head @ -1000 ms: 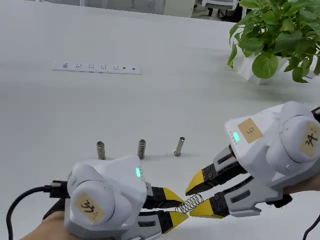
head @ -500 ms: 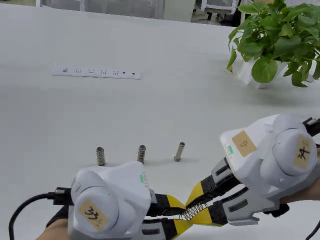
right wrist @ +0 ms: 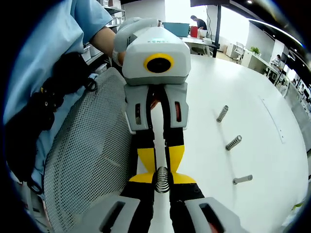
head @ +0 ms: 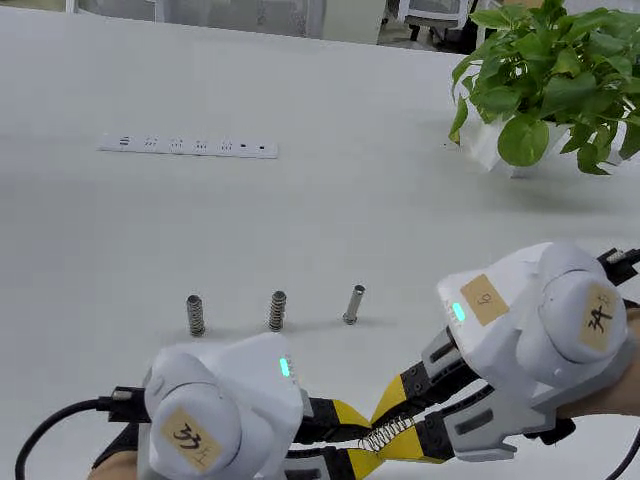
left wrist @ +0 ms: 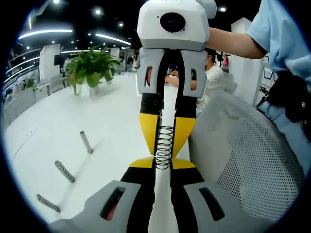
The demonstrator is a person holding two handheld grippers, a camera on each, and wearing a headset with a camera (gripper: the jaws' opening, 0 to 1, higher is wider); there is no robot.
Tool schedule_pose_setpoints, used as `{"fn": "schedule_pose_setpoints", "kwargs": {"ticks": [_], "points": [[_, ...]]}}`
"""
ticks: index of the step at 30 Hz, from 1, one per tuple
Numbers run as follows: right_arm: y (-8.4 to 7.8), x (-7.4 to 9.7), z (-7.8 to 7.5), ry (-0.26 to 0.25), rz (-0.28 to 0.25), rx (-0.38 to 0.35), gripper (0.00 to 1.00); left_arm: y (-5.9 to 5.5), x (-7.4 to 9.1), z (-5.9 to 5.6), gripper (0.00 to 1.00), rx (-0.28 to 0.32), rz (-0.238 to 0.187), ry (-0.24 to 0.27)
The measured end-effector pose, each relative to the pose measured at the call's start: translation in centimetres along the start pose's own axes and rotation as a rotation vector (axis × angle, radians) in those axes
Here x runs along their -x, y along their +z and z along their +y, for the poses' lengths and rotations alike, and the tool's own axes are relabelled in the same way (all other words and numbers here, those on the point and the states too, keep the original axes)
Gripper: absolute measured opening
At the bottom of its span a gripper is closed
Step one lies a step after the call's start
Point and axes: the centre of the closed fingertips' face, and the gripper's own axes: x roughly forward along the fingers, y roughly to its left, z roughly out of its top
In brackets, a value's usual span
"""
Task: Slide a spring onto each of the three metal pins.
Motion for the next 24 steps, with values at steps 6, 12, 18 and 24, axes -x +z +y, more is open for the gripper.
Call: {"fn": "schedule_pose_setpoints", "kwargs": {"ticks": [6,12,18,24], "points": [[-0.1,-0.1,-0.1,-0.003,0.001,-0.013,0.08,-0.1,0.1,0.2,0.09,0.03,-0.014,0.016],[-0.1,-0.3,-0.4,-0.012,0.002,-0.011,0.08,-0.9,0.6,1.0,0.26,0.059,-0.023,0.073],[-1.0,-0.6,-0.9,-0.017,0.019,-0.021,0.08,-2.4,2.3,2.8,0.4,0.126,-0.035,0.176],[-1.8,-0.2,-2.0,-0.04,0.025,-0.037,0.08,-4.9,4.7,4.5,0.5,0.197,-0.015,0.278]]}}
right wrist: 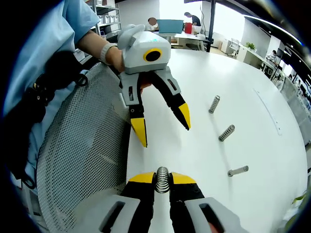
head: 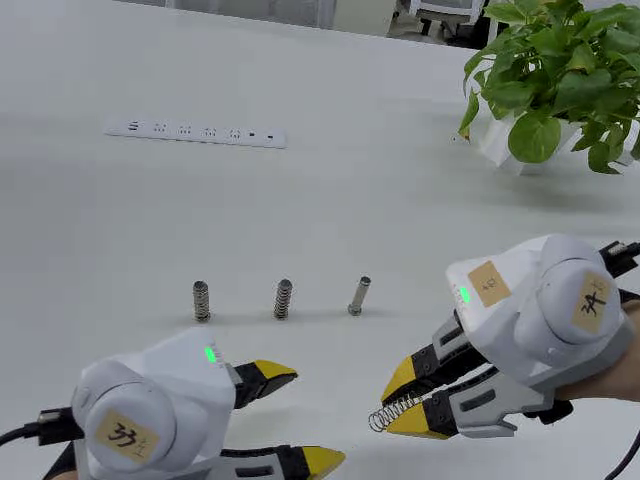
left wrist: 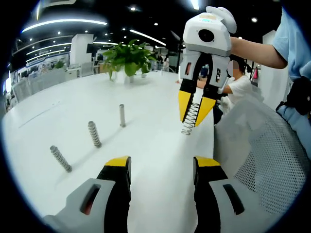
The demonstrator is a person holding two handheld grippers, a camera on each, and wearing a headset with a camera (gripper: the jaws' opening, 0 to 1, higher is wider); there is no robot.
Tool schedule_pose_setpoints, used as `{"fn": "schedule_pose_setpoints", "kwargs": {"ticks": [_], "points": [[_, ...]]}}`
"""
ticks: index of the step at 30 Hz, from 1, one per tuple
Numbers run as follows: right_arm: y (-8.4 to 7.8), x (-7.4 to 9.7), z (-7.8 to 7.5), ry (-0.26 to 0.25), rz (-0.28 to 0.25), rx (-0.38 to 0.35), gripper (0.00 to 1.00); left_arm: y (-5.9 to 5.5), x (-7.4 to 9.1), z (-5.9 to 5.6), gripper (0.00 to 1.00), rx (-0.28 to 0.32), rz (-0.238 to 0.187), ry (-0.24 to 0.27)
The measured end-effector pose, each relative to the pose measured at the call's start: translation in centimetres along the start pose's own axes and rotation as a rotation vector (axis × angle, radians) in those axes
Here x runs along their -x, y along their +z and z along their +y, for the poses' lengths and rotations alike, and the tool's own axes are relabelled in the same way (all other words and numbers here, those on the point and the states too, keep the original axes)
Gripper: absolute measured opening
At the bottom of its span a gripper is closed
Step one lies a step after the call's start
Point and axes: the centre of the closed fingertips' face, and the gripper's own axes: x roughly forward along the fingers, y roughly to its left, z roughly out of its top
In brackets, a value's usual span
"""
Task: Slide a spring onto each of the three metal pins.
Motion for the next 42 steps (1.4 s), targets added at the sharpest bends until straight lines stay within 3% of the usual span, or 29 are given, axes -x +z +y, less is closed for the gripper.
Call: {"fn": "schedule_pose_setpoints", "kwargs": {"ticks": [5,11,19,20,22,31,42], "points": [[-0.6,0.5,-1.0,-0.024,0.007,-0.006,0.08,-1.4,1.5,2.0,0.59,0.03,0.017,0.077],[-1.1,1.1,-1.9,-0.036,0.033,0.006,0.08,-1.9,3.1,4.2,0.71,0.081,0.003,0.17],[-1.2,1.7,-3.6,-0.039,0.066,0.036,0.08,-2.5,4.6,6.5,0.92,0.094,0.017,0.278],[-1.2,1.7,-3.7,-0.038,0.071,0.04,0.08,-2.6,4.7,6.6,0.97,0.091,0.017,0.279],[-1.3,1.8,-4.1,-0.034,0.088,0.051,0.08,-3.1,5.0,7.0,0.99,0.086,0.037,0.295],[-1.3,2.2,-6.0,-0.032,0.144,0.111,0.08,-3.2,5.8,7.5,0.99,0.121,0.033,0.316],[-0.6,2.5,-9.7,-0.066,0.211,0.167,0.08,-3.0,5.8,7.7,0.99,0.108,0.039,0.321]]}}
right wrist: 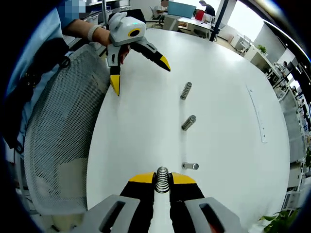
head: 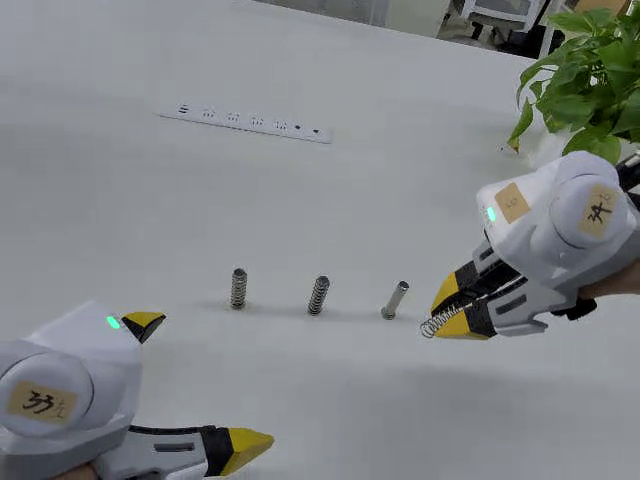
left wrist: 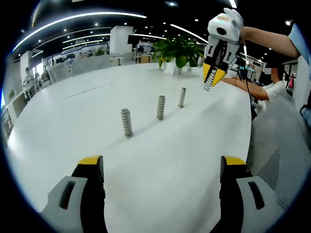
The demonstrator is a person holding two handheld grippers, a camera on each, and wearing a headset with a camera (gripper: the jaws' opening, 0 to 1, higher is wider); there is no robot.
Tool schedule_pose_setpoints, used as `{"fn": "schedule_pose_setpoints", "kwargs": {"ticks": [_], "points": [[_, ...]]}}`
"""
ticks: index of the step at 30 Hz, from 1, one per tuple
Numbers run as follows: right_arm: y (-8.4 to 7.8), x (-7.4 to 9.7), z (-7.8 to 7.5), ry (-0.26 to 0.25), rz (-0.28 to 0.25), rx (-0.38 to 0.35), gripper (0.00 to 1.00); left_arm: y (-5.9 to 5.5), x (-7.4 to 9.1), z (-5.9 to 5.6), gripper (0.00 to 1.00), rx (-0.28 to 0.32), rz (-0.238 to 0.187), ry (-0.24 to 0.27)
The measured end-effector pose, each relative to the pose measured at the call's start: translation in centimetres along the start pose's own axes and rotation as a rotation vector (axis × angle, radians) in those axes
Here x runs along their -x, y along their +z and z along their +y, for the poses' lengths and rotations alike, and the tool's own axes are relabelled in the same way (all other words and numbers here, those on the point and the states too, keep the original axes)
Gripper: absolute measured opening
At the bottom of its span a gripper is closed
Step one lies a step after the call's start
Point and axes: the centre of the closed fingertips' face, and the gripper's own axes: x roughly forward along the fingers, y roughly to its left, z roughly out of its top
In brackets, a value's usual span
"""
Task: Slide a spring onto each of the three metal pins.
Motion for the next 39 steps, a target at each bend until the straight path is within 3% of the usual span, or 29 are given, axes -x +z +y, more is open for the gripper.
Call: {"fn": "schedule_pose_setpoints", "kwargs": {"ticks": [12,16,29,39], "points": [[-0.1,-0.1,-4.7,-0.022,0.059,0.036,0.08,0.0,0.1,0.2,0.99,0.008,0.007,-0.001],[-0.2,-0.4,-5.2,-0.017,0.087,0.058,0.08,-0.1,0.1,0.1,0.99,0.012,0.009,-0.002],[0.3,-1.1,-5.3,0.016,0.148,0.091,0.08,-0.6,0.1,-0.1,0.98,0.029,0.022,-0.002],[-0.2,-1.7,-5.1,0.04,0.165,0.091,0.08,-0.9,0.1,-0.3,0.98,0.041,0.025,-0.005]]}}
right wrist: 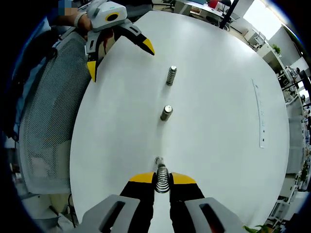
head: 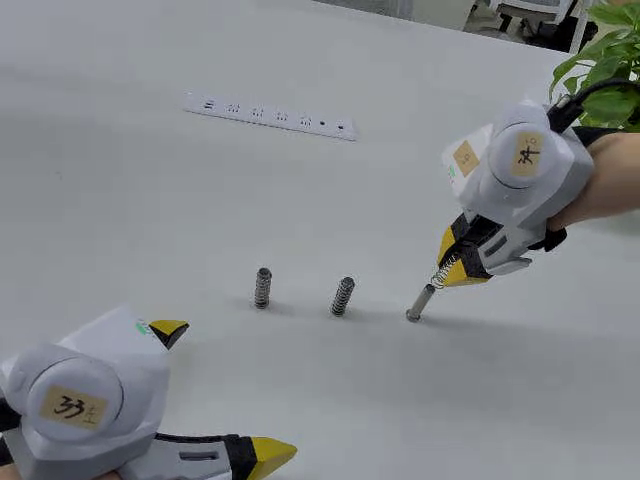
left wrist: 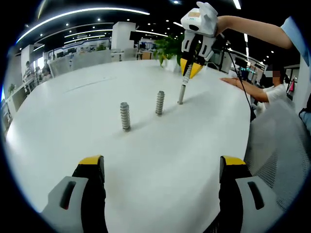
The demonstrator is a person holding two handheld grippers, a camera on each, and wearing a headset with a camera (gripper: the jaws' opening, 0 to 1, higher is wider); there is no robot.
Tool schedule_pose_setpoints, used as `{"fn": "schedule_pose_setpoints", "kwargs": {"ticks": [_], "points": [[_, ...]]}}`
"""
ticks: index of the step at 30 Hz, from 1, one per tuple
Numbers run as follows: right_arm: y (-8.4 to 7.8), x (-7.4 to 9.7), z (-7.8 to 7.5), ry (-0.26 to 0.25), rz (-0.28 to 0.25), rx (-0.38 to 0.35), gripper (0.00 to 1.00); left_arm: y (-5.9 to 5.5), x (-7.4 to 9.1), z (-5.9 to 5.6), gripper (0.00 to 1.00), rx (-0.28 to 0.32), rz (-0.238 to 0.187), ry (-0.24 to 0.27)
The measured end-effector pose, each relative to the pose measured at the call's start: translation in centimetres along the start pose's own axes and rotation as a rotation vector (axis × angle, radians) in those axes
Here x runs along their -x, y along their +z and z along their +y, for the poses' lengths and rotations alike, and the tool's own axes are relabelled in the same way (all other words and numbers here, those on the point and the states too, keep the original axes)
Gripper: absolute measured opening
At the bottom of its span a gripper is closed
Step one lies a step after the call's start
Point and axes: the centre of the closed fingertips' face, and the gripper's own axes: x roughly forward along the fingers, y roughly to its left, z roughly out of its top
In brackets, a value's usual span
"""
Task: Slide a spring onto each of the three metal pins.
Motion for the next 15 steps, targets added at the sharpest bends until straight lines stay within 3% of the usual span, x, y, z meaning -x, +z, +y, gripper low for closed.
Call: {"fn": "schedule_pose_setpoints", "kwargs": {"ticks": [15], "points": [[-0.25,-0.76,-0.3,0.018,0.009,0.012,0.08,-0.27,-0.08,-0.05,0.97,0.012,0.002,-0.002]]}}
